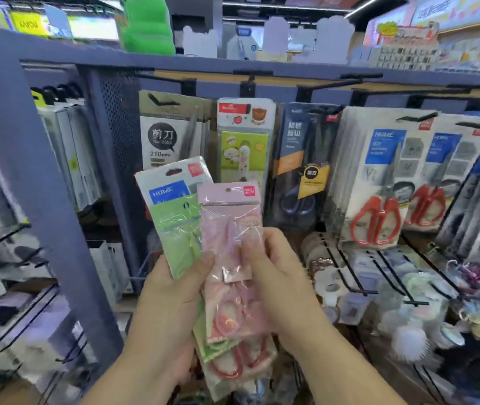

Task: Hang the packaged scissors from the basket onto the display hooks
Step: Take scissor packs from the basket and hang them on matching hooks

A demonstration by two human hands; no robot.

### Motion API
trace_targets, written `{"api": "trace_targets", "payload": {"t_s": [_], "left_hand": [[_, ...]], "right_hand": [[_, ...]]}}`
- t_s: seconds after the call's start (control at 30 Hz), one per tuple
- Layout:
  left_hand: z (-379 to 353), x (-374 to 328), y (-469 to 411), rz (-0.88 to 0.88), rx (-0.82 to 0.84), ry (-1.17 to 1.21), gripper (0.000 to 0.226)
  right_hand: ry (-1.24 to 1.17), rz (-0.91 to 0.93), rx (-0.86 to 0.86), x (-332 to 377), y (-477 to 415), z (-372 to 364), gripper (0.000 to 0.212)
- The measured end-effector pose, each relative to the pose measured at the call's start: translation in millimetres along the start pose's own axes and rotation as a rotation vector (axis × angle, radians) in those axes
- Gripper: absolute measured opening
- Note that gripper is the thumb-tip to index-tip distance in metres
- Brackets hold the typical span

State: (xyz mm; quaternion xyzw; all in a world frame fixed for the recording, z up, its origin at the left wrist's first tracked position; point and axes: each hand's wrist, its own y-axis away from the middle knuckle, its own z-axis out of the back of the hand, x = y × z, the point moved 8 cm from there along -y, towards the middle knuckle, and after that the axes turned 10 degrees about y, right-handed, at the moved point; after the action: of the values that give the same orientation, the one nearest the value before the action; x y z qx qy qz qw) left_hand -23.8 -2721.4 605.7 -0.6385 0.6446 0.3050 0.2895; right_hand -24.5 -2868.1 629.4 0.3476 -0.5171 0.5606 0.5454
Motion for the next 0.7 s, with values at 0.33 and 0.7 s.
{"api": "trace_targets", "payload": {"t_s": [0.33, 0.7], "left_hand": [[31, -26, -18, 0.082, 0.082, 0.026, 0.037], [48, -46, -27, 0.058, 0.056, 0.006, 0.037]], "right_hand": [[-0.328, 0.005, -0.183, 16, -17, -43, 0.017], [-0.121, 0.077, -0.331, 61, -25, -13, 0.030]]}}
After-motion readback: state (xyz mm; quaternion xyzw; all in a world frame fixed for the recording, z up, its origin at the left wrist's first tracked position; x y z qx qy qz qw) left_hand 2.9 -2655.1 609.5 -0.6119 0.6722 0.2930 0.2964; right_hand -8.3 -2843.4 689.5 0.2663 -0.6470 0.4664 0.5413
